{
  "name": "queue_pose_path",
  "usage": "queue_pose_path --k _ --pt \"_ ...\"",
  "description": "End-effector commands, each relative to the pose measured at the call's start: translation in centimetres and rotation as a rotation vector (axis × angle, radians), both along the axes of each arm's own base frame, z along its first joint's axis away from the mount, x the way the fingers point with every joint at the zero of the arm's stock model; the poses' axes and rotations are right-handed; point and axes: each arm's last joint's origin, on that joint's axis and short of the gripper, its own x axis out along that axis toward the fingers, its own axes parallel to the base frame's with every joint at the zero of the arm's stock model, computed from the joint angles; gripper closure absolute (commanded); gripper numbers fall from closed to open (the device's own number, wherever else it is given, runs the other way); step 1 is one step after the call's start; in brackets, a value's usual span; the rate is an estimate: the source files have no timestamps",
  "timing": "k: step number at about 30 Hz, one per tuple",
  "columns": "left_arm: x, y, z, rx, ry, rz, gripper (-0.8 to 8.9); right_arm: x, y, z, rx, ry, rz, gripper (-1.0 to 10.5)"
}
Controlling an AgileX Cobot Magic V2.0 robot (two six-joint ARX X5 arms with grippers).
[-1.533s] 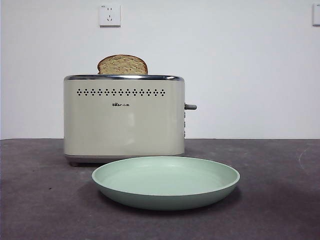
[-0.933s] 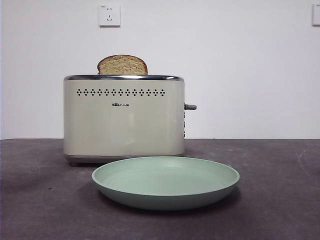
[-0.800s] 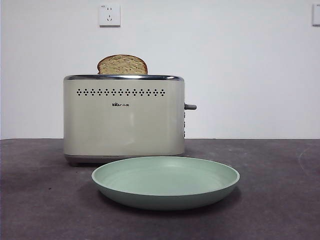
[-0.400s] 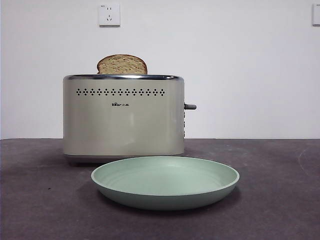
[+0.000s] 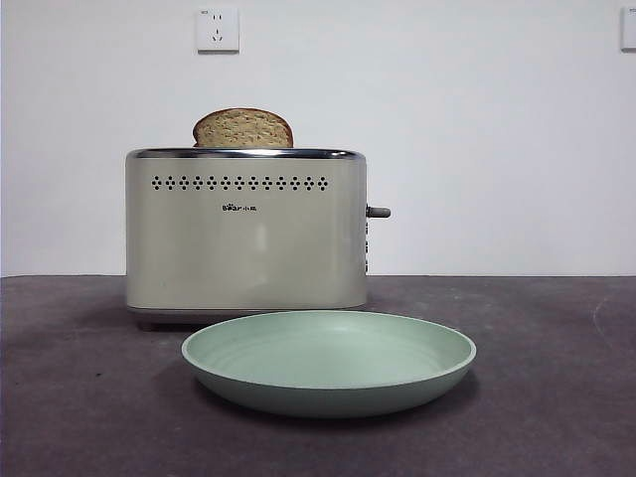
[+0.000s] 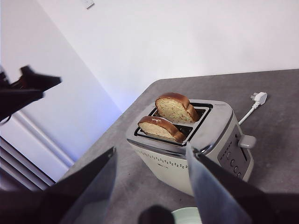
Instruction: Take the bread from the toaster,put the bread on the plate,put the plate on the table
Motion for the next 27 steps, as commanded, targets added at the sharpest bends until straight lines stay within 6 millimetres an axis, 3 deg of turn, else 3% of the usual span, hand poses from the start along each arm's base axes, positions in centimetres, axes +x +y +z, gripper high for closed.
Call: queue_pose_path --k 1,6,12,18,25,27 --pt "2.5 -0.9 0.4 0.167 -0.103 -0.111 4.06 0.0 0.1 0.1 -0.008 -0.012 0.003 7.0" --pt "6.2 -2.9 0.0 0.319 -0.111 -0.115 4.08 0.1 0.1 0.0 -0.016 -0.017 0.003 7.0" --pt "9.0 -5.5 -2.7 0.406 -0.065 -0.15 4.09 0.4 0.1 -0.1 -0.021 -0.012 0.004 7.0" --pt "10.1 -7.6 -5.6 0.504 0.022 -0.222 4.1 0.8 0.1 -0.5 -0.023 0.006 0.005 7.0" --pt "11.2 -8.4 -7.1 0.524 0.055 -0.241 4.14 1.0 0.2 -0.6 -0.025 0.02 0.006 7.0" --pt "11.6 -8.5 -7.8 0.529 0.075 -0.246 4.8 1.0 0.2 -0.7 -0.026 0.031 0.005 7.0"
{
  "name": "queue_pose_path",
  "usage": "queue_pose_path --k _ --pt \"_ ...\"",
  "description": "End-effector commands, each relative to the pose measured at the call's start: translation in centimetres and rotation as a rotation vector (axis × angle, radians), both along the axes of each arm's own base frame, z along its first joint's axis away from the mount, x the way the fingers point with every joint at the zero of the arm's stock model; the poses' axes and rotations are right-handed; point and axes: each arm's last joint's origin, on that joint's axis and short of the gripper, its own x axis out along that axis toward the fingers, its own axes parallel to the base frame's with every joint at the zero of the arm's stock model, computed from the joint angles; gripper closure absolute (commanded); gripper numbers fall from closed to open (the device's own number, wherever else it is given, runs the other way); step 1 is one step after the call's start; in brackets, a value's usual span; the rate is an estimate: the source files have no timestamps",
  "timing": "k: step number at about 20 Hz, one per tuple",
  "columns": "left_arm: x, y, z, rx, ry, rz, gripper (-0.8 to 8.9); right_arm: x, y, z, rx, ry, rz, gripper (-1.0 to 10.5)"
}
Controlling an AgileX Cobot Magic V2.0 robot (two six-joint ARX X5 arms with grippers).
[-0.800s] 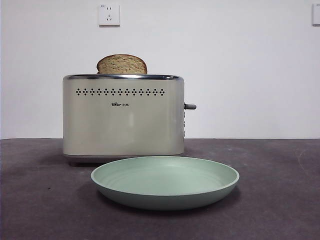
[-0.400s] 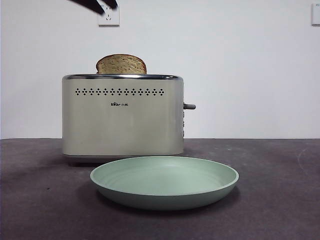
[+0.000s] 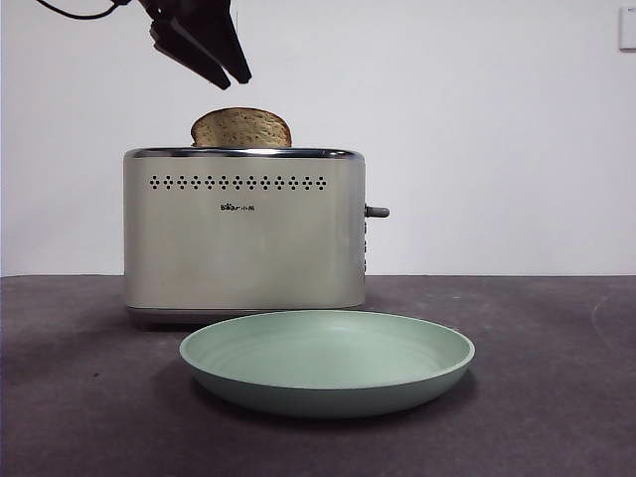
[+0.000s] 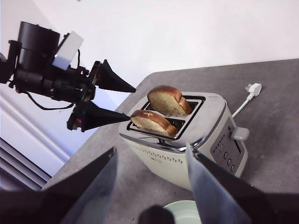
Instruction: Take the bread from the toaster,put the bread on the plate,put the plate on the table
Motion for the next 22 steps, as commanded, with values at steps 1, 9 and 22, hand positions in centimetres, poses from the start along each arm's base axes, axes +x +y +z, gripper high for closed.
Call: queue_pose_path --k 1,9,22 --pt "0.7 -0.5 -1.2 0.011 0.025 -0.02 4.82 0.0 0.1 -0.1 -0.009 0.001 0.005 7.0" --pt "1.9 -1.1 -3.4 0.025 0.093 -0.031 4.83 0.0 0.1 -0.2 -0.021 0.012 0.008 7.0" --pt "1.7 -0.9 -2.6 0.079 0.031 0.025 8.22 0.0 0.1 -0.3 -0.021 0.017 0.007 7.0"
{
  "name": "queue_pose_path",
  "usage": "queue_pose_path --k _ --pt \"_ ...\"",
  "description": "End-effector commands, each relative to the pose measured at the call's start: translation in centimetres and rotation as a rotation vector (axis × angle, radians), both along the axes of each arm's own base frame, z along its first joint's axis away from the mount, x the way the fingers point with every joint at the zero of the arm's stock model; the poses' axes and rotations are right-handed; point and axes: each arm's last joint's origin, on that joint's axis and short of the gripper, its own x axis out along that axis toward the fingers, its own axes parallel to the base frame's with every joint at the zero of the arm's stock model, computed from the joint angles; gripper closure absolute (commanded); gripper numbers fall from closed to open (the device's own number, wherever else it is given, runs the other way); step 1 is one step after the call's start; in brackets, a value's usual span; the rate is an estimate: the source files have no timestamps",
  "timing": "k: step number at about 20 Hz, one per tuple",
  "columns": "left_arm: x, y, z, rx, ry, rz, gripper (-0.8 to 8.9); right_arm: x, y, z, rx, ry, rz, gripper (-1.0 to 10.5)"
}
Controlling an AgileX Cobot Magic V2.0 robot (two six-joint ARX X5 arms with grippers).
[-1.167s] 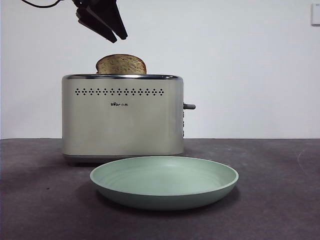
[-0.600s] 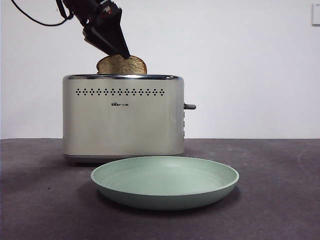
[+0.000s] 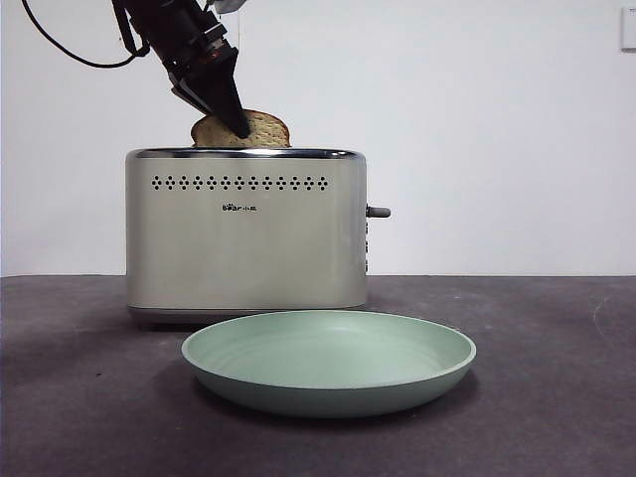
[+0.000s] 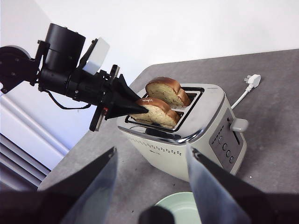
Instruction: Take the bread from the toaster,put the bread on the plate,put the plate on the table
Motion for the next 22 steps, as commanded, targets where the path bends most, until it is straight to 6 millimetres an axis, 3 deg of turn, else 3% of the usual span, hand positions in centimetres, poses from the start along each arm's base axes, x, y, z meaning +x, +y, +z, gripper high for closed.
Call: queue_pose_path --k 1,8,12,17,22 --pt "-0.9 0.3 1.5 0.0 -0.049 0.001 8.22 0.0 0.1 0.0 -0.005 -0.005 0.004 7.0" --pt "-5.9 0.6 10.6 -0.087 -0.218 -0.031 8.22 0.0 0.1 0.0 -0.006 -0.001 0.004 7.0" --pt "-9.0 1.1 14.7 -0.201 -0.189 0.052 8.22 -0.4 0.0 -1.2 -0.071 0.087 0.01 7.0" --pt "-10.9 1.3 15.0 -0.321 0.014 0.031 8.22 -0.8 -0.2 -2.8 -0.172 0.211 -0.024 7.0" --pt "-11.5 0.1 14.7 -0.268 0.031 0.132 8.21 -0.2 -0.2 -3.7 -0.194 0.273 -0.011 7.0"
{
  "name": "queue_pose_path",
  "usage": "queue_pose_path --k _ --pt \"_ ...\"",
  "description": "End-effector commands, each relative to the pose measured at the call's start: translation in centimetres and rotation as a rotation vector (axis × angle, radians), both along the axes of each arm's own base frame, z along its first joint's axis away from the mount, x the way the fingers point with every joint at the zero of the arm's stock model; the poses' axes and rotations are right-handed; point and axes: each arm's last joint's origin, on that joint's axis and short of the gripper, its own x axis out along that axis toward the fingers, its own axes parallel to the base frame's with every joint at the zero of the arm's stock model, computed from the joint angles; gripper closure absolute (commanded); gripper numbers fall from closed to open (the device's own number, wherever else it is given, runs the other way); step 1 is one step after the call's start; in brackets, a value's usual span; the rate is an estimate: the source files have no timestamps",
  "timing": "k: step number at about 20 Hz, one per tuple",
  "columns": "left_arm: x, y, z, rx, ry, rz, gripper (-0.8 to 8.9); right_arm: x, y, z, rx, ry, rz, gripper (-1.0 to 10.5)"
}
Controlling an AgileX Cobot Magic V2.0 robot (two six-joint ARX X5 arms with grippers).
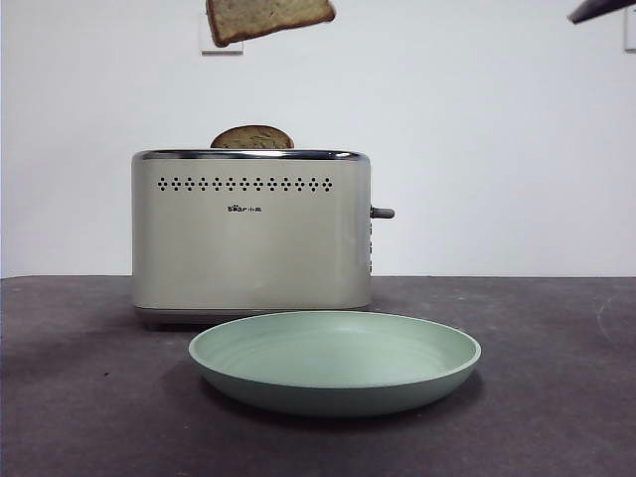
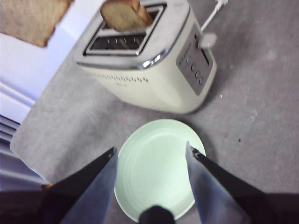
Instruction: Take the bread from the toaster,put the bread on the plate,put the plate on the table
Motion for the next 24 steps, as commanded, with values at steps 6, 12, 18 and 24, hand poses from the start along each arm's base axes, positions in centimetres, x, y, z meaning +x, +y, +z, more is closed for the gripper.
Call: queue_pose_path --k 6,12,18,24 --pt "-1.2 -2.0 -0.6 0.049 0.079 0.072 8.21 2.2 0.3 -1.8 -0.036 0.076 0.025 7.0" --pt "-2.3 -2.6 -0.6 0.056 0.086 0.041 8.21 3.8 0.5 -3.8 -0.059 0.187 0.041 7.0" --pt "-5.1 -0.7 -3.2 0.176 0.14 0.114 8.21 4.9 0.7 -5.1 -0.074 0.245 0.057 7.0" --pt "-13.6 4.6 -5.9 -0.047 0.049 0.228 8.22 5.7 2.7 -6.8 -0.156 0.301 0.111 7.0"
